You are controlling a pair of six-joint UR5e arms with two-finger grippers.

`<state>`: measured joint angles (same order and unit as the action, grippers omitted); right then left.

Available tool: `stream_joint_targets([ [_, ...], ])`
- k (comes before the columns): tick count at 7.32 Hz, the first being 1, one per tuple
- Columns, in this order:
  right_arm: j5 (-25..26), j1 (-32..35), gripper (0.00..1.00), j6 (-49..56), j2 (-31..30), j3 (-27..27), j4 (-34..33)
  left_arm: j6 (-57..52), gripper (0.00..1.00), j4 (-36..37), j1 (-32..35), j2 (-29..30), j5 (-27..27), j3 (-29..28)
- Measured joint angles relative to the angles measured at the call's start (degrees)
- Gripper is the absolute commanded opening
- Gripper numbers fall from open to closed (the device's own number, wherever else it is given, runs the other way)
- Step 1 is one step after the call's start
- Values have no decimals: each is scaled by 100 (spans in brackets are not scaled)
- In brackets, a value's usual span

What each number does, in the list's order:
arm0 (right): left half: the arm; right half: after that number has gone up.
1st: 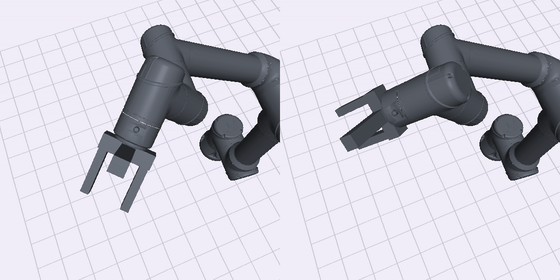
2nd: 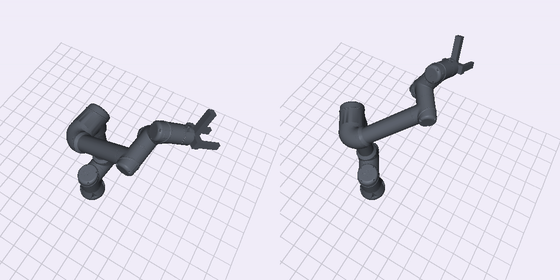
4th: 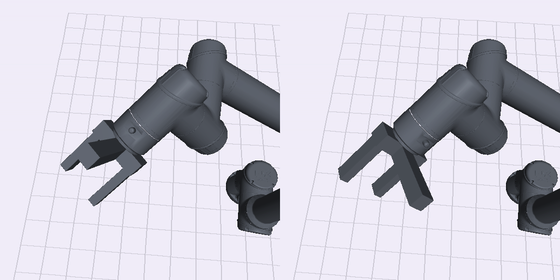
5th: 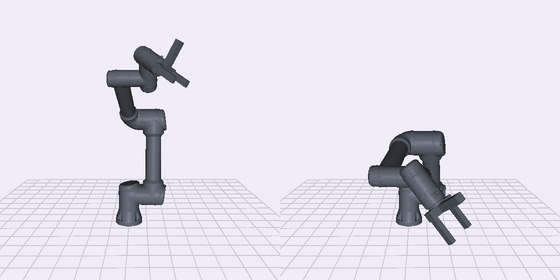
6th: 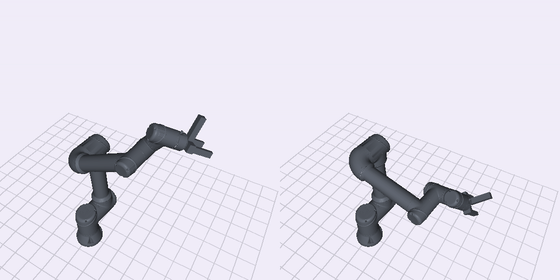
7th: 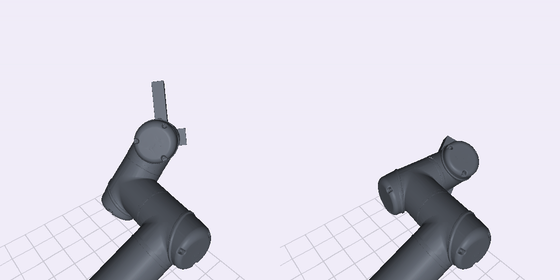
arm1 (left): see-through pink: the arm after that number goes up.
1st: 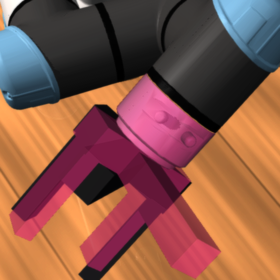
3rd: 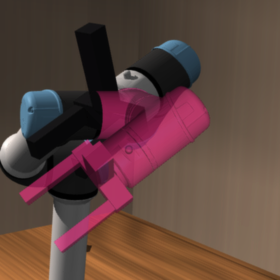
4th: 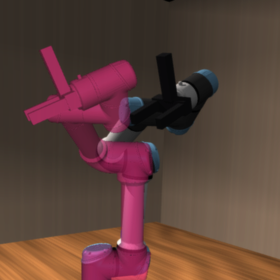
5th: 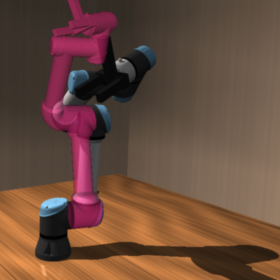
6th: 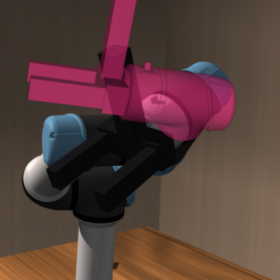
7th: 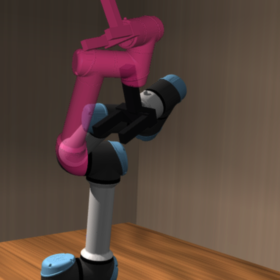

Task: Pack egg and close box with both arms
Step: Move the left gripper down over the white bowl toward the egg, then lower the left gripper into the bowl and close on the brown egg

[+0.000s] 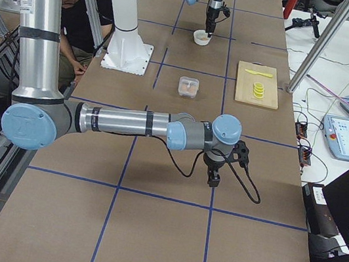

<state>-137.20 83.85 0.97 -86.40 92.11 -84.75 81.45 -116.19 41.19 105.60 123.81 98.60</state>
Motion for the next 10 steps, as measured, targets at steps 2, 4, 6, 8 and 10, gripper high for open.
stream_joint_targets([
  [2, 0, 0, 100, 0, 0, -1, 2, 2, 75, 0, -124, -15, -98, 3],
  [4, 0, 0, 100, 0, 0, -3, 2, 3, 74, 0, -189, -41, -115, 28],
  [6, 0, 0, 100, 0, 0, 0, 2, 6, 72, 2, -220, -68, -114, 41],
  [8, 0, -3, 100, 0, -2, -1, 2, 4, 72, 8, -254, -73, -119, 6],
  [10, 0, -7, 100, 0, -7, -8, -3, 3, 72, 9, -268, -74, -120, -24],
])
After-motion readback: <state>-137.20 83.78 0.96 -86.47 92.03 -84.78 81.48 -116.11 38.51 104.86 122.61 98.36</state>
